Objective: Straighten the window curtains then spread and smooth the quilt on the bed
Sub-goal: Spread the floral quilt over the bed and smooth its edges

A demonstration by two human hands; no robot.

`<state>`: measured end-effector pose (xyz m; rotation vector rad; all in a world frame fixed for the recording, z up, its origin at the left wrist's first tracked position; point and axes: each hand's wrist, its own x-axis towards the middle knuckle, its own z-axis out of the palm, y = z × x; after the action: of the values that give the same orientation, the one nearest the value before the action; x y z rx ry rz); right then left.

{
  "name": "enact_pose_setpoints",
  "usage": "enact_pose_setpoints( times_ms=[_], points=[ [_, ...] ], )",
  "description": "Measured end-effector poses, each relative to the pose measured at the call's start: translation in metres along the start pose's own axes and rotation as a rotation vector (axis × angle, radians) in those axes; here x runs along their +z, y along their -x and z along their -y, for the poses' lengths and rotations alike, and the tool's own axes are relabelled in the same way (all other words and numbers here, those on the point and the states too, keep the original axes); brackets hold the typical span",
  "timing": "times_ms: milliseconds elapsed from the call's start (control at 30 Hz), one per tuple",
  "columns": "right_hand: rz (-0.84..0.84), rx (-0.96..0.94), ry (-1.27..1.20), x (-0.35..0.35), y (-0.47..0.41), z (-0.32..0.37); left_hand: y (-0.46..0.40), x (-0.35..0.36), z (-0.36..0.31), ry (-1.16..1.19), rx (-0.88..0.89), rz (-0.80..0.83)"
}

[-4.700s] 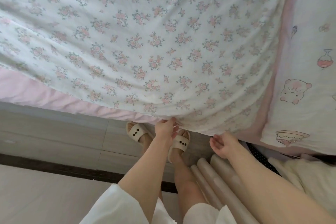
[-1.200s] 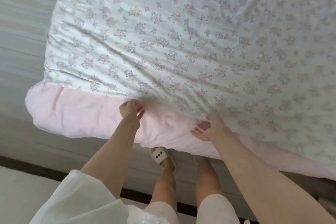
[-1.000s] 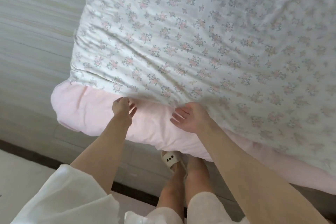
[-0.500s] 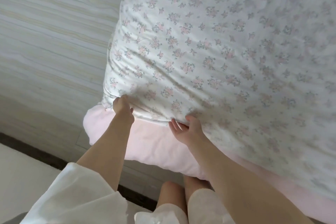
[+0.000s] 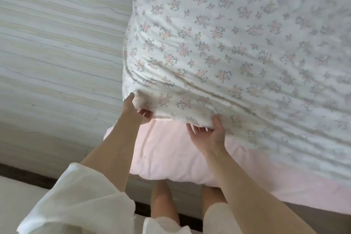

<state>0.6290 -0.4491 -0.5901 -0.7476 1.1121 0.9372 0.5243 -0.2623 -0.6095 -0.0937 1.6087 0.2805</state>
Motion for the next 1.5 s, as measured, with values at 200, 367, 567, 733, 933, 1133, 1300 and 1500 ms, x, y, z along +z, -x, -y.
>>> enact_pose_setpoints(
  times_ms=[200, 367, 567, 733, 933, 1133, 1300, 1500],
  points=[
    [0.147, -0.165, -0.162, 0.027, 0.02, -0.017, 0.023, 0.007, -0.04, 0.124, 0.05, 0.327],
    [0.237, -0.27, -0.155, 0.046, 0.049, -0.021, 0.055, 0.02, -0.07, 0.172, 0.097, 0.446],
    [0.292, -0.329, -0.114, 0.037, 0.068, -0.024, 0.069, 0.006, -0.083, 0.053, 0.227, 0.569],
    [0.303, -0.333, -0.091, 0.019, 0.065, -0.037, 0.059, -0.042, -0.093, 0.035, 0.351, 0.671],
    [0.13, -0.298, 0.129, -0.01, 0.041, -0.055, 0.023, -0.083, -0.073, 0.063, 0.265, 0.321],
    [0.208, -0.303, 0.053, -0.014, 0.037, -0.058, 0.021, -0.095, -0.076, 0.119, 0.32, 0.415],
    [0.058, -0.279, 0.112, -0.038, 0.033, -0.071, -0.003, -0.123, -0.061, -0.039, 0.327, 0.093],
    [-0.256, -0.234, 0.588, -0.051, 0.012, -0.068, -0.029, -0.096, -0.061, -0.288, 0.314, -0.174]
  ],
)
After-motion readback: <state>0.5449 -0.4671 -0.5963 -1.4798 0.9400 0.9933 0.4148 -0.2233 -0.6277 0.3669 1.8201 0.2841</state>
